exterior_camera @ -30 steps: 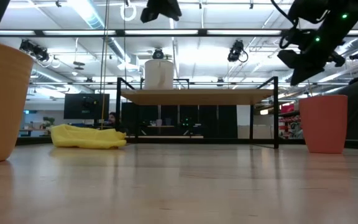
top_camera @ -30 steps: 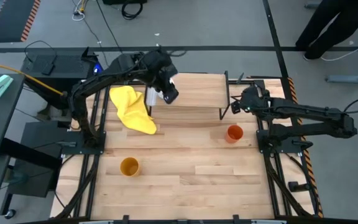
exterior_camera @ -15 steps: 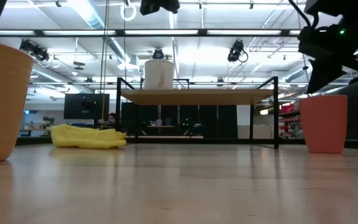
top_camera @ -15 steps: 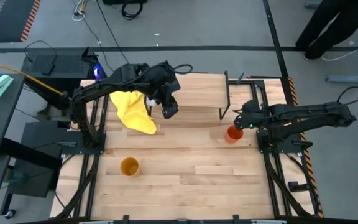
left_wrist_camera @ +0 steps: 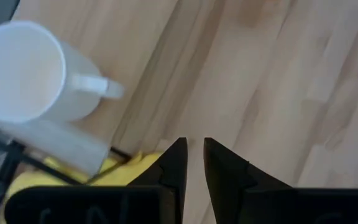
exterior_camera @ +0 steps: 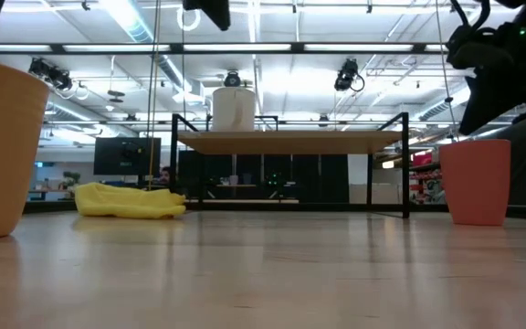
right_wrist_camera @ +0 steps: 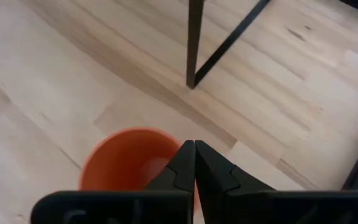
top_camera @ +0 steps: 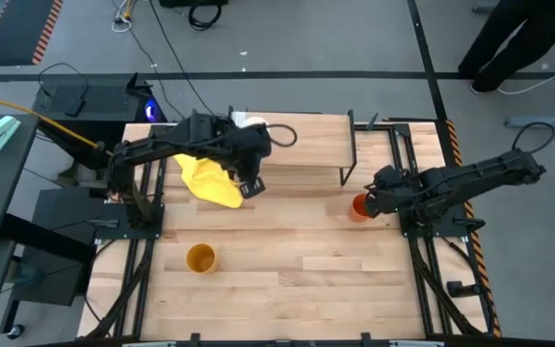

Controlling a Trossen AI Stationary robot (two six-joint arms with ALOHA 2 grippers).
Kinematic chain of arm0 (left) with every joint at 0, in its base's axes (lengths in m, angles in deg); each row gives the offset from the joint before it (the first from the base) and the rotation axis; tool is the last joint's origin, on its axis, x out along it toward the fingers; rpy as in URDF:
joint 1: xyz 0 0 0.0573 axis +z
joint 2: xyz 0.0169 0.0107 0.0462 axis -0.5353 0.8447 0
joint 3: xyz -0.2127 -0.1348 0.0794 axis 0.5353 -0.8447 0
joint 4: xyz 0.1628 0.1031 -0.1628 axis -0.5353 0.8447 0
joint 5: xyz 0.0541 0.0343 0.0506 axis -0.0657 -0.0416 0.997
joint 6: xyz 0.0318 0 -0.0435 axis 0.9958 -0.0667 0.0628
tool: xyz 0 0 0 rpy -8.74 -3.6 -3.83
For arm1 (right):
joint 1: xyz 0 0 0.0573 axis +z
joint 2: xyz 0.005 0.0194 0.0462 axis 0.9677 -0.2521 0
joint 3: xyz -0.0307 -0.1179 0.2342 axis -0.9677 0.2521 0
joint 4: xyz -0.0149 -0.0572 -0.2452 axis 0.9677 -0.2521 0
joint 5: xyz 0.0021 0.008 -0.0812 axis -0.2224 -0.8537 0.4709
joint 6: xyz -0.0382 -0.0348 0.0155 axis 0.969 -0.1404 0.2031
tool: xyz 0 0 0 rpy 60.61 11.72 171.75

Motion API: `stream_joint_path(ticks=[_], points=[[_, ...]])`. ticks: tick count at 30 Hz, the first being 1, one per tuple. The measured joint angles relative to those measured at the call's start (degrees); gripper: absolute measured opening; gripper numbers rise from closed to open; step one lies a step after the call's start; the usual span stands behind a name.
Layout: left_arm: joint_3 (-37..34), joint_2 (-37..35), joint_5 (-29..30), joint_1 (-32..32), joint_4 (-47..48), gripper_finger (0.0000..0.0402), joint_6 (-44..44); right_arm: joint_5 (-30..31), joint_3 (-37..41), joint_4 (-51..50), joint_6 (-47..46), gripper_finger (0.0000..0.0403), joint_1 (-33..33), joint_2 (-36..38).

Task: Stack small to large cups/mugs on shelf
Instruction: Put the orange cup on the shelf

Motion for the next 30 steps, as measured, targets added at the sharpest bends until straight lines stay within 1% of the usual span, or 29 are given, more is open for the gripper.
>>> stream_joint_path(ticks=[4, 8, 12, 16, 21, 24, 28, 30], points=[[-0.64, 0.02, 4.06, -3.12, 2.98, 0.0054, -2.73, 0.12, 0.0, 0.0, -0.55, 0.0016, 0.69, 0.0], [-4.01, 0.04, 8.1, -6.16, 4.0, 0.0048, -5.56, 0.22, -0.02, 0.02, -0.55, 0.0016, 0.76, 0.0], [-10.59, 0.0, 8.5, -8.5, 3.96, 0.0043, -7.55, -0.37, -0.54, -0.34, -0.55, 0.0016, 0.76, -0.03], [-17.26, -0.8, 8.65, -9.67, 3.96, 0.0039, -10.12, -0.39, -3.95, -0.55, 1.2, 0.002, 0.78, -0.04], [-25.97, -5.13, 11.41, -10.85, 3.13, 0.0042, -14.37, -0.19, -9.55, -0.63, 4.57, 0.002, 0.76, -0.17], [-31.44, -9.15, 12.25, -11.65, 0.94, 0.0043, -17.24, -0.68, -11.69, -1.95, 5.01, 0.002, 0.76, -0.16], [-37.86, -15.46, 12.37, -13.0, -3.85, 0.0039, -19.14, -7.0, -12.25, -2.11, 4.69, 0.0023, 0.76, -0.22], [-40.68, -18.7, 12.51, -13.44, -6.82, 0.0037, -19.33, -10.12, -12.31, -2.35, 2.58, 0.0028, 0.76, -0.5]])
